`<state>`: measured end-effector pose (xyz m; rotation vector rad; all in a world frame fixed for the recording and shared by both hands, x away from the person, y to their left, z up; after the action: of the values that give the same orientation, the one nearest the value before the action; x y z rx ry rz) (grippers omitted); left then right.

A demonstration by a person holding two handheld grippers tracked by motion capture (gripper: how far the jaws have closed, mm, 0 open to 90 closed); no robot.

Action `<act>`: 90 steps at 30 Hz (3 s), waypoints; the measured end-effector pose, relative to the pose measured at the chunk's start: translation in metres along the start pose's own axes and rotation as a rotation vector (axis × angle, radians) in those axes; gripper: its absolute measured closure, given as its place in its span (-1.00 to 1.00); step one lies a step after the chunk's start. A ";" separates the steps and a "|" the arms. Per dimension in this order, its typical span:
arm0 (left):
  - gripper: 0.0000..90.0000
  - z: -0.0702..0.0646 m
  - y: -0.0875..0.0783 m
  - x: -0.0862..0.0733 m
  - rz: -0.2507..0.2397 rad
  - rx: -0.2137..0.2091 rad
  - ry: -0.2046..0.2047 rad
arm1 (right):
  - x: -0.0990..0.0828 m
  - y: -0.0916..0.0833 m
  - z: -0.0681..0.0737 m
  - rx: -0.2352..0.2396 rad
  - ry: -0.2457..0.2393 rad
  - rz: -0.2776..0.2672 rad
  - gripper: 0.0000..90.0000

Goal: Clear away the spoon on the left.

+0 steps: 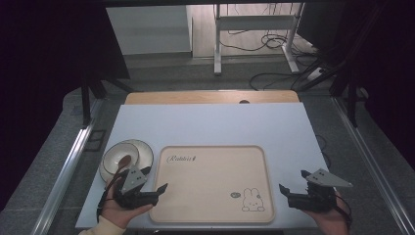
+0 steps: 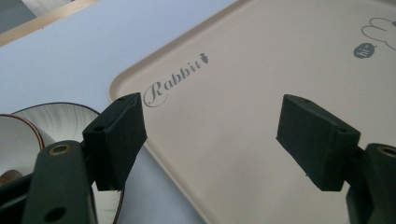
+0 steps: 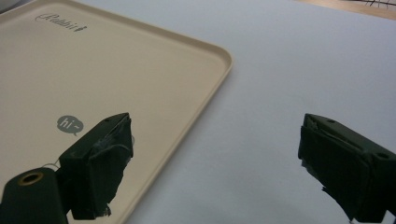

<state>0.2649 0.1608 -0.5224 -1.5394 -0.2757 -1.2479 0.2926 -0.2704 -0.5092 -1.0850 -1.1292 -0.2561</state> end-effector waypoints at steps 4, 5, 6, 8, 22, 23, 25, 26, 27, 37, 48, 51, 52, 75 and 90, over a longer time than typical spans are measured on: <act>-0.47 -0.002 0.001 0.000 0.005 0.001 0.009 | -0.002 -0.004 -0.002 0.009 0.004 -0.002 -0.75; -0.47 -0.002 0.001 0.000 0.004 0.002 0.014 | -0.002 -0.005 -0.001 0.015 0.003 -0.002 -0.75; -0.47 -0.003 0.000 -0.001 0.006 0.002 0.019 | -0.001 -0.005 0.000 0.018 -0.002 -0.004 -0.74; -0.47 -0.003 0.000 -0.002 0.006 -0.001 0.018 | 0.001 -0.004 0.002 0.022 -0.013 -0.001 -0.73; -0.47 -0.004 -0.006 -0.003 0.005 0.006 0.024 | 0.003 0.004 0.007 0.041 -0.030 0.018 -0.71; -0.47 -0.004 -0.005 -0.003 0.002 0.007 0.022 | 0.002 0.004 0.007 0.042 -0.026 0.020 -0.70; -0.47 -0.005 -0.006 -0.002 0.003 0.009 0.022 | 0.002 0.002 0.007 0.041 -0.025 0.015 -0.70; -0.47 -0.005 -0.007 -0.002 0.004 0.009 0.022 | 0.003 0.002 0.007 0.038 -0.023 0.011 -0.69; -0.47 -0.005 -0.007 -0.002 0.004 0.009 0.022 | 0.003 0.001 0.007 0.037 -0.021 0.008 -0.69; -0.60 0.002 -0.021 0.010 -0.022 0.042 0.008 | 0.004 0.001 0.008 0.034 -0.029 0.006 -0.67; -0.61 0.019 -0.036 0.014 -0.021 0.084 -0.006 | 0.003 -0.001 0.008 0.036 -0.031 0.007 -0.66; -0.58 0.025 -0.039 0.015 -0.029 0.095 -0.020 | 0.003 -0.002 0.008 0.035 -0.034 0.006 -0.66; -0.58 0.026 -0.040 0.015 -0.031 0.098 -0.022 | 0.003 -0.002 0.008 0.034 -0.035 0.007 -0.66; -0.55 0.055 -0.050 -0.001 -0.030 0.124 -0.069 | 0.002 -0.001 0.008 0.027 -0.031 0.013 -0.64; -0.55 0.067 -0.052 -0.023 -0.024 0.148 -0.080 | 0.001 0.000 0.007 0.018 -0.030 0.023 -0.64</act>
<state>0.2550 0.2459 -0.5014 -1.4638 -0.4301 -1.1594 0.2891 -0.2649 -0.5086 -1.0880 -1.1434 -0.2118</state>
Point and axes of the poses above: each handheld gripper's, and its own axes: y roughly forward along the jaws, x roughly out of its top, z roughly to its left, the point moved 8 cm from there along y, roughly forward along the jaws, and after that the axes turned 5 degrees about x, right-handed, at the moved point
